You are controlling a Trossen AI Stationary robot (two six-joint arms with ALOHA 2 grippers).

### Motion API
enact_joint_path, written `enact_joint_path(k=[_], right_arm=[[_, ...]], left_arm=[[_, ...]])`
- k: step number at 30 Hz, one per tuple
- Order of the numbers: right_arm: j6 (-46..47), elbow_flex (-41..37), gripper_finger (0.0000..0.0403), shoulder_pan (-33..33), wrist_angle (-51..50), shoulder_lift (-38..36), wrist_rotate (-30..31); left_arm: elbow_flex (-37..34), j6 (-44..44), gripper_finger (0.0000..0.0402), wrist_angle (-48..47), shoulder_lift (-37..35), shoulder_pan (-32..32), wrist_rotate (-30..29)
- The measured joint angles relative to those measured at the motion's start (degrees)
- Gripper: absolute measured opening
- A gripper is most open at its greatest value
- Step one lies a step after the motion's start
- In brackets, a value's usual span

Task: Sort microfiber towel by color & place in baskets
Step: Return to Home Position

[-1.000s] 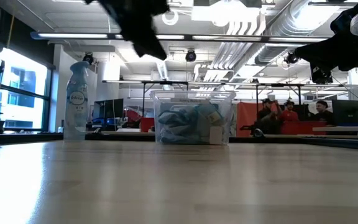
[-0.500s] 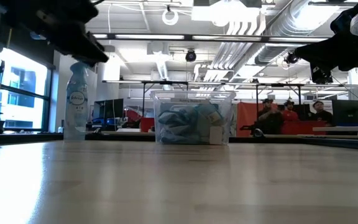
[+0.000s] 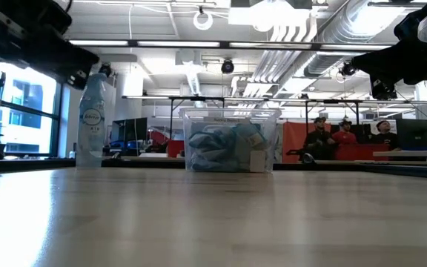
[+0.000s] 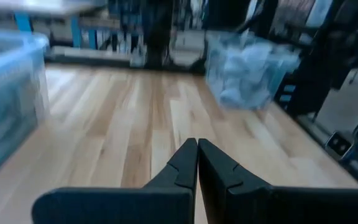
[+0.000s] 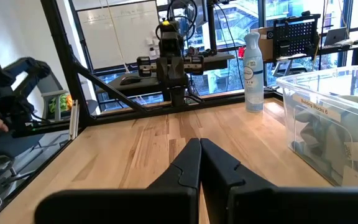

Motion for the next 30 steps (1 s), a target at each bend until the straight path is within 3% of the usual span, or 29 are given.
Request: enact_joint_path(k=[13, 26, 30], right_arm=[[0.0, 0.0, 0.0000, 0.0, 0.0, 0.0, 0.0], [0.0, 0.0, 0.0000, 0.0, 0.0, 0.0, 0.0], [0.0, 0.0, 0.0000, 0.0, 0.0, 0.0, 0.0]], left_arm=[[-3.1, 0.3, 0.0000, -5.2, -22.4, 0.0, 1.7], [-3.0, 1.9, 0.0000, -7.9, -22.4, 0.0, 1.2], [-3.5, 1.9, 0.0000, -7.5, -22.4, 0.0, -1.6]])
